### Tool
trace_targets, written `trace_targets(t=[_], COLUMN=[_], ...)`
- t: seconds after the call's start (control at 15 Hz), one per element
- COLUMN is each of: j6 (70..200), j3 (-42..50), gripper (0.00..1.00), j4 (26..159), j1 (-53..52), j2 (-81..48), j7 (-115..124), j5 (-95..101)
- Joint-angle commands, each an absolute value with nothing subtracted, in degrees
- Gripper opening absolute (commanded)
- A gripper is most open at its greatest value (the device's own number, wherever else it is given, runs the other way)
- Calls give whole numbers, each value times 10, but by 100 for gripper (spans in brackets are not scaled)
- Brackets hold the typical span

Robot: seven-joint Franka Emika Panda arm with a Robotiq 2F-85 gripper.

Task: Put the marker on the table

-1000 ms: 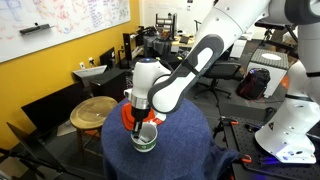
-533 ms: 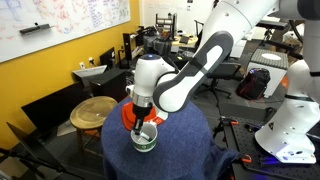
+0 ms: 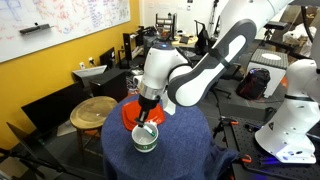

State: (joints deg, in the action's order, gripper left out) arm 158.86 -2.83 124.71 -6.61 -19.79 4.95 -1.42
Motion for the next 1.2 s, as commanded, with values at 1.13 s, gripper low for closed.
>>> trace_targets(t=[1.13], j6=[1728], j3=[-3], gripper=[5], j4=[1477], j1=[-16], j2=[-11], j7=[85], j5=[-164])
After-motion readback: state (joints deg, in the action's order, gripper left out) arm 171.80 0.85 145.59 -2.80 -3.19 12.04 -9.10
